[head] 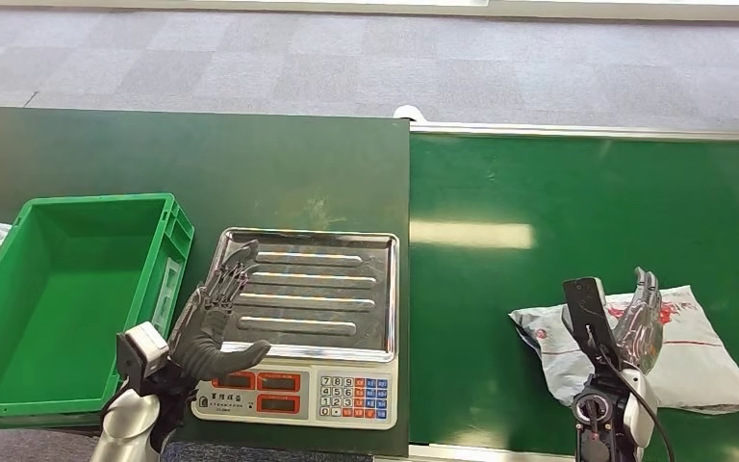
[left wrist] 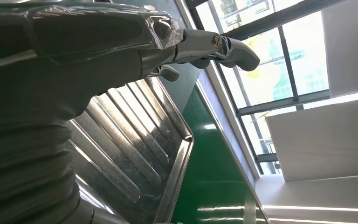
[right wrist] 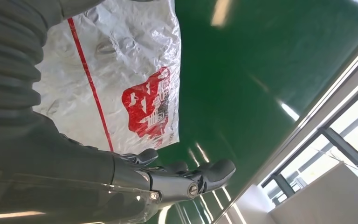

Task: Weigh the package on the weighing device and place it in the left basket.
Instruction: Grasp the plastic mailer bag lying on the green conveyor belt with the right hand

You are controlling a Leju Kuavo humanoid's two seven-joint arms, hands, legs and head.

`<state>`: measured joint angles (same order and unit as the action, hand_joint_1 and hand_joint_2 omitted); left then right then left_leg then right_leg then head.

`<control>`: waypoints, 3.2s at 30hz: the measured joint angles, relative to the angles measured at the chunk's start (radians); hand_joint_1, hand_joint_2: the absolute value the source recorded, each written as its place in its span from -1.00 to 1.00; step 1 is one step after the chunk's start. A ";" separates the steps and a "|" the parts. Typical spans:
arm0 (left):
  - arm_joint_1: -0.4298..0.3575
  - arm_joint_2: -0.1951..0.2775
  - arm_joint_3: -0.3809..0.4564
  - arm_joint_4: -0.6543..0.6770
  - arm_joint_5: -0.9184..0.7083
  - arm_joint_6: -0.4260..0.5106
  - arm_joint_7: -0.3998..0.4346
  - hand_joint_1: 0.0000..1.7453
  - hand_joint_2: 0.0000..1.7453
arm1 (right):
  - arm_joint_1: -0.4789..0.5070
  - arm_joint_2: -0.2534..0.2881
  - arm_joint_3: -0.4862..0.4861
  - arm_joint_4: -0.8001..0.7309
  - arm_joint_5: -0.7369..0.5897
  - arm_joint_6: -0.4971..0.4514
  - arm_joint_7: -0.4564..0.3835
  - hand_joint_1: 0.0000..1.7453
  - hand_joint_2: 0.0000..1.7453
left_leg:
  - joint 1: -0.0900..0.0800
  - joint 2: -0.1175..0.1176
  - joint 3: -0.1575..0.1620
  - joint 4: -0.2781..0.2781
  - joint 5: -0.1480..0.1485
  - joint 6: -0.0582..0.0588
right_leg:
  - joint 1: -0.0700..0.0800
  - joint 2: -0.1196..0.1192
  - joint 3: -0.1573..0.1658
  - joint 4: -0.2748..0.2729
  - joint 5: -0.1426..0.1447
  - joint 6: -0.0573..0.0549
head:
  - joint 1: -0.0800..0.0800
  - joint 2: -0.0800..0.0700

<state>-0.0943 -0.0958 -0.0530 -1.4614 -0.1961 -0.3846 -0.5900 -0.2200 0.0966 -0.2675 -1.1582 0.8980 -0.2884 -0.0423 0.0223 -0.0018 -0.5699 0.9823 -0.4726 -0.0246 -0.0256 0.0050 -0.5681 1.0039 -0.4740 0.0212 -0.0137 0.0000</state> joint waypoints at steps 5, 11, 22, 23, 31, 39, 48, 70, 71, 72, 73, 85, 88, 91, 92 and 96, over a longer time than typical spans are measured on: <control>0.000 0.000 0.000 0.000 0.000 0.000 0.000 -1.00 1.00 | 0.000 0.000 -0.003 0.000 0.002 0.000 0.002 -1.00 1.00 | 0.000 0.000 0.000 0.000 0.000 0.000 | 0.000 0.000 0.000 0.000 0.000 0.000 | 0.000 0.000; 0.000 0.000 0.001 0.000 -0.001 0.000 0.000 -1.00 1.00 | 0.019 0.001 -0.041 -0.034 0.049 0.016 0.070 -1.00 1.00 | 0.000 -0.001 0.000 0.000 0.000 0.000 | 0.000 -0.001 0.000 0.000 0.000 0.000 | 0.000 0.000; 0.007 -0.007 0.006 -0.007 -0.007 0.005 0.027 -1.00 1.00 | 0.035 0.002 -0.148 -0.051 0.131 0.159 0.216 -1.00 1.00 | 0.000 -0.001 0.000 0.000 0.000 0.000 | 0.000 0.000 0.000 0.000 0.000 0.000 | 0.000 0.000; 0.009 -0.008 0.006 -0.009 -0.007 0.005 0.028 -1.00 1.00 | 0.035 0.002 -0.154 -0.051 0.132 0.164 0.220 -1.00 1.00 | 0.000 -0.001 0.000 0.000 0.000 0.000 | 0.000 0.000 0.000 0.000 0.000 0.000 | 0.000 0.000; 0.013 -0.013 0.015 -0.016 -0.007 0.004 0.033 -1.00 1.00 | 0.038 0.000 -0.176 -0.051 0.133 0.185 0.231 -1.00 1.00 | 0.000 -0.001 0.000 0.000 0.000 0.000 | 0.000 0.000 0.000 0.000 0.000 0.000 | 0.000 0.000; 0.023 -0.015 0.018 -0.025 -0.007 0.004 0.034 -1.00 1.00 | 0.038 0.000 -0.175 -0.051 0.156 0.186 0.230 -1.00 1.00 | 0.000 -0.001 0.000 0.000 0.000 0.000 | 0.000 0.000 0.001 0.000 0.000 0.000 | 0.000 0.000; 0.025 -0.015 0.020 -0.031 -0.007 0.003 0.035 -1.00 1.00 | 0.038 0.000 -0.173 -0.049 0.161 0.204 0.232 -1.00 1.00 | 0.000 -0.001 0.000 0.000 0.000 0.000 | 0.000 0.000 0.001 0.000 0.000 0.000 | 0.000 0.000; 0.011 -0.014 0.025 -0.023 -0.006 0.006 0.045 -1.00 1.00 | -0.026 -0.055 0.000 0.136 0.052 0.448 0.062 -0.64 1.00 | 0.000 0.002 0.002 0.000 0.000 0.000 | 0.000 0.001 0.001 0.000 0.000 0.000 | 0.000 0.000; 0.011 -0.014 0.026 -0.023 -0.006 0.006 0.045 -1.00 1.00 | -0.026 -0.057 0.010 0.136 0.046 0.454 0.057 -0.17 1.00 | 0.000 0.002 0.002 0.000 0.000 0.000 | 0.000 0.001 0.001 0.000 0.000 0.000 | 0.000 0.000; 0.011 -0.014 0.027 -0.023 -0.006 0.006 0.045 -1.00 1.00 | -0.026 -0.058 0.021 0.136 0.039 0.459 0.050 0.33 1.00 | 0.000 0.002 0.002 0.000 0.000 0.000 | 0.000 0.002 0.001 0.000 0.000 0.000 | 0.000 0.000; 0.011 -0.014 0.028 -0.023 -0.006 0.006 0.045 -1.00 1.00 | -0.026 -0.060 0.031 0.136 0.033 0.465 0.044 0.83 1.00 | 0.000 0.003 0.002 0.000 0.000 0.000 | 0.000 0.002 0.001 0.000 0.000 0.000 | 0.000 0.000; 0.016 -0.013 0.031 -0.024 -0.003 0.006 0.045 -1.00 1.00 | -0.030 -0.076 0.099 0.130 -0.013 0.466 0.017 1.00 1.00 | 0.000 0.003 0.003 0.000 0.000 0.000 | 0.000 0.002 0.002 0.000 0.000 0.000 | 0.000 0.000; 0.022 -0.013 0.032 -0.027 -0.003 0.006 0.044 -1.00 1.00 | -0.029 -0.078 0.106 0.125 -0.022 0.466 0.010 1.00 1.00 | 0.000 0.003 0.003 0.000 0.000 0.000 | 0.000 0.002 0.002 0.000 0.000 0.000 | 0.000 0.000; 0.028 -0.013 0.032 -0.031 -0.004 0.006 0.039 -1.00 1.00 | -0.023 -0.079 0.112 0.115 -0.034 0.466 -0.002 1.00 1.00 | 0.000 0.003 0.003 0.000 0.000 0.000 | 0.000 0.002 0.002 0.000 0.000 0.000 | 0.000 0.000; 0.029 -0.013 0.033 -0.031 -0.005 0.007 0.037 -1.00 1.00 | -0.020 -0.079 0.114 0.112 -0.039 0.467 -0.006 1.00 1.00 | 0.000 0.003 0.003 0.000 0.000 0.000 | 0.000 0.002 0.002 0.000 0.000 0.000 | 0.000 0.000; 0.029 -0.013 0.038 -0.032 -0.007 0.010 0.033 -1.00 1.00 | -0.016 -0.079 0.121 0.106 -0.049 0.470 -0.015 1.00 1.00 | 0.000 0.003 0.003 0.000 0.000 0.000 | 0.000 0.002 0.002 0.000 0.000 0.000 | 0.000 0.000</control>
<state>-0.0651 -0.1083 -0.0146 -1.4931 -0.2033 -0.3748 -0.5573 -0.2362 0.0179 -0.1469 -1.0523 0.8491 0.1821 -0.0573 0.0224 0.0010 -0.5671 0.9822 -0.4727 -0.0246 -0.0254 0.0074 -0.5658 1.0039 -0.4738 0.0210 -0.0136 0.0000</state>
